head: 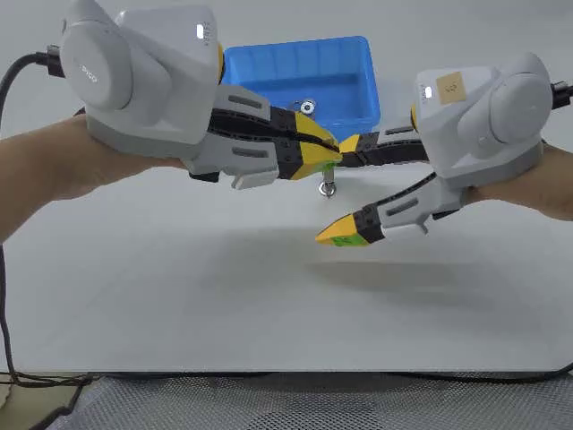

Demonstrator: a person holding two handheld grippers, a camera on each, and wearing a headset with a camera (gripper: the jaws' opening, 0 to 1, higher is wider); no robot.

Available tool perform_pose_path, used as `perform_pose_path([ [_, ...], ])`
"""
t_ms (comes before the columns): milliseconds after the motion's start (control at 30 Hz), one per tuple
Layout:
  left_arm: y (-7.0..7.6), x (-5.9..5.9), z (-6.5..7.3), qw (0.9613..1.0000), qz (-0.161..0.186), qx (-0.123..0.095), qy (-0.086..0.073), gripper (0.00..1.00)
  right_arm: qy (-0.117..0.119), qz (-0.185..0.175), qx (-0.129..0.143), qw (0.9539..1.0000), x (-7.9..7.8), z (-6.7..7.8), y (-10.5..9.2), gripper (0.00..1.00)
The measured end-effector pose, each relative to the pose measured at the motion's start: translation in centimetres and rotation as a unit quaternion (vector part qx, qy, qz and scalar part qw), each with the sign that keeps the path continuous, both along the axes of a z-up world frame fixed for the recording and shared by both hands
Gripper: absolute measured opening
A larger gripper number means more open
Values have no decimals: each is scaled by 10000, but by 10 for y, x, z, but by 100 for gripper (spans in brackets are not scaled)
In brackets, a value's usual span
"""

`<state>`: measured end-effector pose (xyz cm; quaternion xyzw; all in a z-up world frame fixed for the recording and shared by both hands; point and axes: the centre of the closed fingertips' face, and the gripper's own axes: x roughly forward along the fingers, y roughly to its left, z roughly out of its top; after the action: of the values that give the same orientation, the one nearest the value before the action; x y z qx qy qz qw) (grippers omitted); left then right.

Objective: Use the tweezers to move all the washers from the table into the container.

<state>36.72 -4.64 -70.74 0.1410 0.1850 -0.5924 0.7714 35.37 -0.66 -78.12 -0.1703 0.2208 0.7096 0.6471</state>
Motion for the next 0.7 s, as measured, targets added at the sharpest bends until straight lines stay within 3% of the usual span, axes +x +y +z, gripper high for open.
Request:
perform_pose_path([
  [100, 0, 0, -1, 10000, 3, 3, -1, 5, -47, 15, 6, 10000, 2, -2, 3, 42],
  [167, -1, 0, -2, 10000, 5, 3, -1, 6, 87, -16, 82, 9999, 1, -1, 4, 32],
  [333, -2, -1, -3, 10000, -41, 15, -10, 6, -85, -45, -5, 10000, 8, -5, 3, 24],
  [500, -1, 1, -4, 10000, -8, 14, 9, 6, -39, -49, 62, 10000, 10, -3, 5, 14],
  [600, -1, 2, -5, 10000, 7, 14, 13, 6, -185, 81, -5, 9998, 9, -4, 5, 13],
  [700, 0, 3, -5, 10000, 36, 33, -13, 6, -478, 233, -72, 9986, 10, -5, 6, 11],
])
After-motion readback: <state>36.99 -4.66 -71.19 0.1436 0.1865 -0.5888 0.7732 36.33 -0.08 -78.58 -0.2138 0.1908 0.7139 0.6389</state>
